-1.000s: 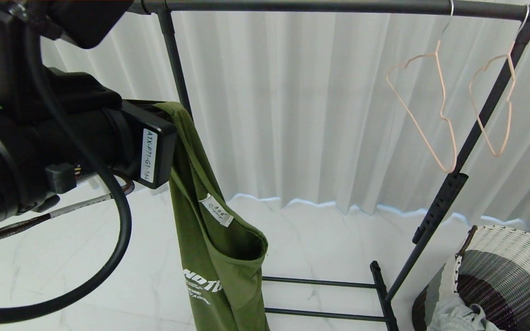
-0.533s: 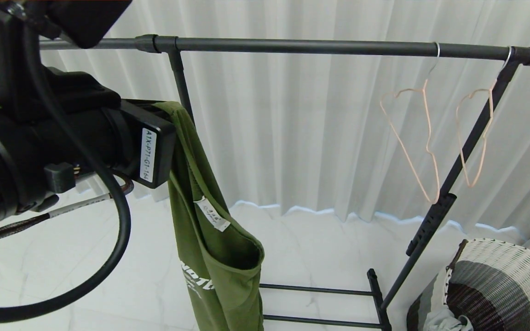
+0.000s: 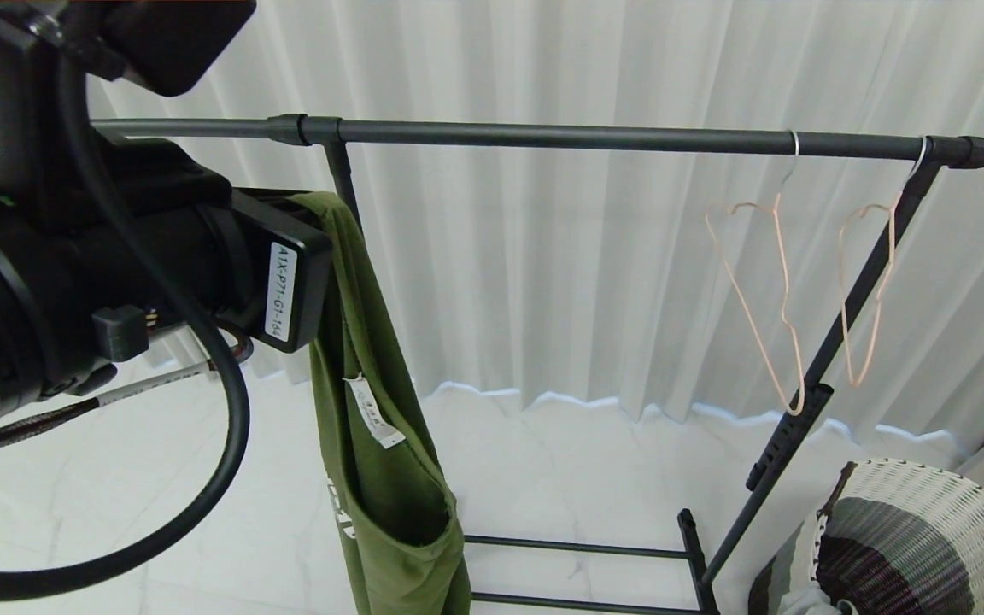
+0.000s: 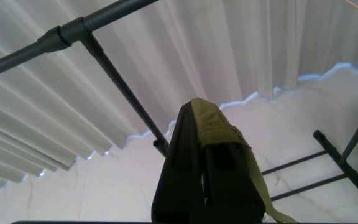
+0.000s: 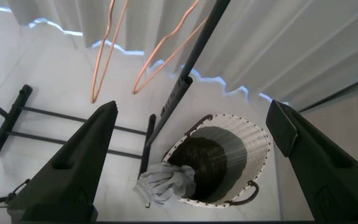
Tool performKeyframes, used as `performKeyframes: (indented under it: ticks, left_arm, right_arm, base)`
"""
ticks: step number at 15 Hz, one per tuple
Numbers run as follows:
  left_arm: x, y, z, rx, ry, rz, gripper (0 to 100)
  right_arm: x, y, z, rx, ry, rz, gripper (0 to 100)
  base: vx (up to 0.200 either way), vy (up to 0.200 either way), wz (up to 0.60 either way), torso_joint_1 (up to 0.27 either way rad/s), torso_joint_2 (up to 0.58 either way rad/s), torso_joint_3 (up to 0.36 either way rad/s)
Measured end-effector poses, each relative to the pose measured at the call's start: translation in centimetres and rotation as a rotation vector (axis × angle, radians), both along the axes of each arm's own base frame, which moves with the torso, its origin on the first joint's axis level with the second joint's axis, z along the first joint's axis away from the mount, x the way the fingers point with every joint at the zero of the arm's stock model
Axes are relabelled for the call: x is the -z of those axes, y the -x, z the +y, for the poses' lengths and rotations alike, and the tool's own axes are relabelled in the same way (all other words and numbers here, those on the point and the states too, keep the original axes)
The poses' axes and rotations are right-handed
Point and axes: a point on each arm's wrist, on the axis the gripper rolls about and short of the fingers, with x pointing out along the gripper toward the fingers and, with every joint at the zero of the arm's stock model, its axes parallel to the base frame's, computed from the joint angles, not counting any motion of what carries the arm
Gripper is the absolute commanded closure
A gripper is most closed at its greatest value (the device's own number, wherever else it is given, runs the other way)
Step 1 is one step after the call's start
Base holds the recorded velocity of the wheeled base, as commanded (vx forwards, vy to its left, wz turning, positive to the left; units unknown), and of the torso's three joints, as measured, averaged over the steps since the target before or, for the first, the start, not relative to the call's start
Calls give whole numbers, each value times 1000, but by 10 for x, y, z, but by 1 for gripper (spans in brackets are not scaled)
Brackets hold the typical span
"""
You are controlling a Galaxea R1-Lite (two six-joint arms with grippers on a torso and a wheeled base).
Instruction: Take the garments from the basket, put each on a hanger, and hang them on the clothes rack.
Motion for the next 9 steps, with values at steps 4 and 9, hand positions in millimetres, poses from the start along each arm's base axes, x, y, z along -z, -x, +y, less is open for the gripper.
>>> performKeyframes:
  ticks: [4,9]
  left_arm:
    - [2,0,0,1,-6,5,100]
    - [3,0,-1,1,-6,7,100]
  right_arm:
    - [1,-3,0,1,2,12,0]
    - [14,-19,0,21,-15,50,0]
  base:
    - [200,0,0,1,-13,1]
    - [0,0,0,0,0,0]
